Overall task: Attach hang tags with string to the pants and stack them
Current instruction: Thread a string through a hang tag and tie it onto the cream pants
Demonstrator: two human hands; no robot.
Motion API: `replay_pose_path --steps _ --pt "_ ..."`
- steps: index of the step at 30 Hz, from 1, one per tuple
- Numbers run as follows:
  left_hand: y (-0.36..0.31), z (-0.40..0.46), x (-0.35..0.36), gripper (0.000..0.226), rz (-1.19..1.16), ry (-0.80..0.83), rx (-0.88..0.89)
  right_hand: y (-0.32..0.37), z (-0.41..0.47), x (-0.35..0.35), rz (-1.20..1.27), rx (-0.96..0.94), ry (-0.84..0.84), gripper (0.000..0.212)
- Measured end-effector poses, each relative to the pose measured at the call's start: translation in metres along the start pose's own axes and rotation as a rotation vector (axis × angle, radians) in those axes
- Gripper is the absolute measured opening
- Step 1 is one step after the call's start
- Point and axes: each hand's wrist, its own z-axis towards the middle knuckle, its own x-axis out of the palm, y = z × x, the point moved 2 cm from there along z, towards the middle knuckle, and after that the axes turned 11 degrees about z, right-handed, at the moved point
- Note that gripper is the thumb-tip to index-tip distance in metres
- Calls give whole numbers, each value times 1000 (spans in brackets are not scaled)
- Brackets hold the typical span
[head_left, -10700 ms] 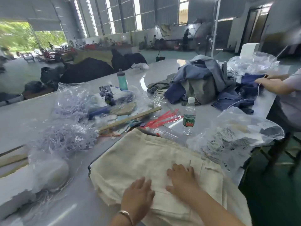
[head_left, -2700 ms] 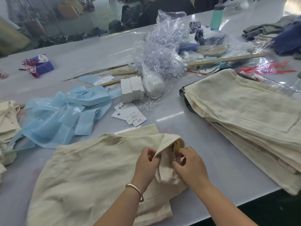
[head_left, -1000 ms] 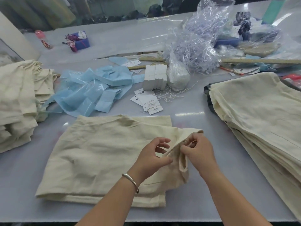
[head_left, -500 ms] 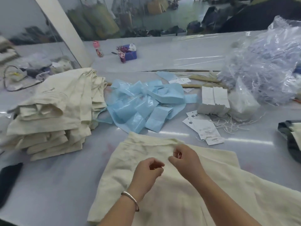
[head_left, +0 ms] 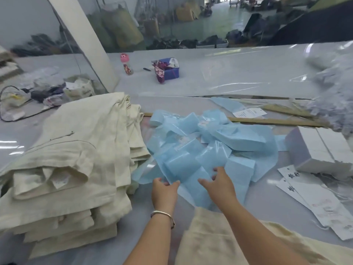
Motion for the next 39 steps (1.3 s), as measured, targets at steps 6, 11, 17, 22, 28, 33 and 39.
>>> replay_pose_path --steps 6,11,17,22,28,33,39 --pt "6 31 -1 13 -163 12 103 10 17 5 414 92 125 18" --pt "14 45 -22 18 -363 -117 65 21 27 -24 736 50 -84 29" --pt "16 38 -33 13 -362 -130 12 24 30 -31 792 11 -108 40" --pt "10 12 -33 18 98 189 70 39 16 16 108 -371 68 43" --pt "-4 -3 -57 12 451 -79 328 91 51 23 -213 -600 -96 44" --pt "-27 2 -44 45 293 -131 638 98 130 39 -53 -249 -63 34" --pt "-52 52 -18 74 387 20 698 75 171 74 -573 -91 118 57"
